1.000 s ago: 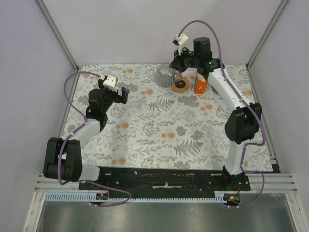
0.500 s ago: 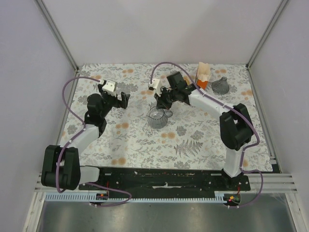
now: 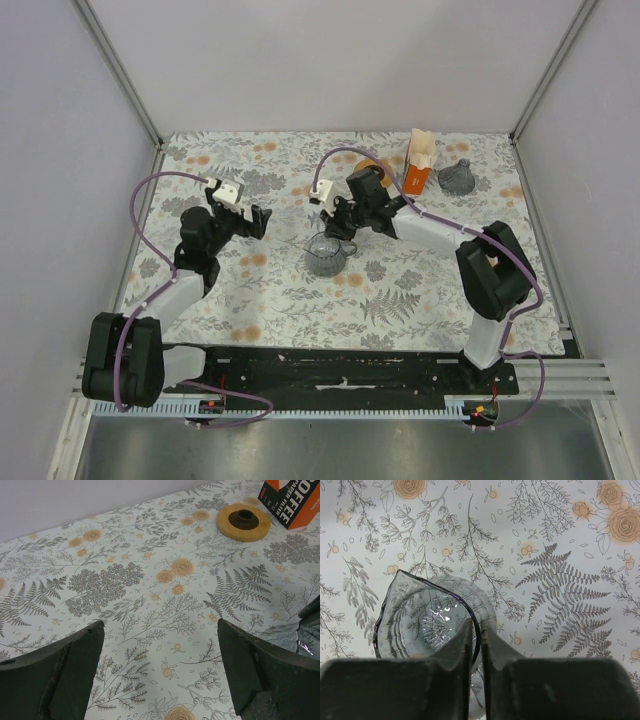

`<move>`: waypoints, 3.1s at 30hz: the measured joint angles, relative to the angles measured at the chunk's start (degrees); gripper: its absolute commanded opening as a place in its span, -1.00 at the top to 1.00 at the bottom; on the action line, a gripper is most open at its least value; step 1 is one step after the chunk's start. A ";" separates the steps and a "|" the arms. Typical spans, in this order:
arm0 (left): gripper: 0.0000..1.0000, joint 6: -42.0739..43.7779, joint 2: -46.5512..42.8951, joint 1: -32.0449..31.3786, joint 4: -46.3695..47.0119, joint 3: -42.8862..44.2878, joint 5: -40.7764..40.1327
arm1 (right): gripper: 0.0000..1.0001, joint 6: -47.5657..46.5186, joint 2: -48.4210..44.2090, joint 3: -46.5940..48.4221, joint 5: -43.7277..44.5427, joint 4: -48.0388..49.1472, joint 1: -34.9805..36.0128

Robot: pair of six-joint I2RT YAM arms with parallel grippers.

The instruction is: Place the coffee filter in the dripper

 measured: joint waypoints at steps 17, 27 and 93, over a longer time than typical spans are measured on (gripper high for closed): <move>-0.99 -0.85 -0.35 0.02 1.95 -1.03 2.62 | -0.45 17.29 -17.73 5.03 10.45 -1.36 -9.88; -0.99 -1.09 -1.77 0.02 2.19 -1.57 2.69 | -0.32 38.07 -17.59 8.72 27.93 -3.98 -37.31; -0.95 -1.09 -2.38 0.02 0.00 -1.60 2.64 | -0.26 32.24 43.19 66.47 23.08 -30.53 -17.70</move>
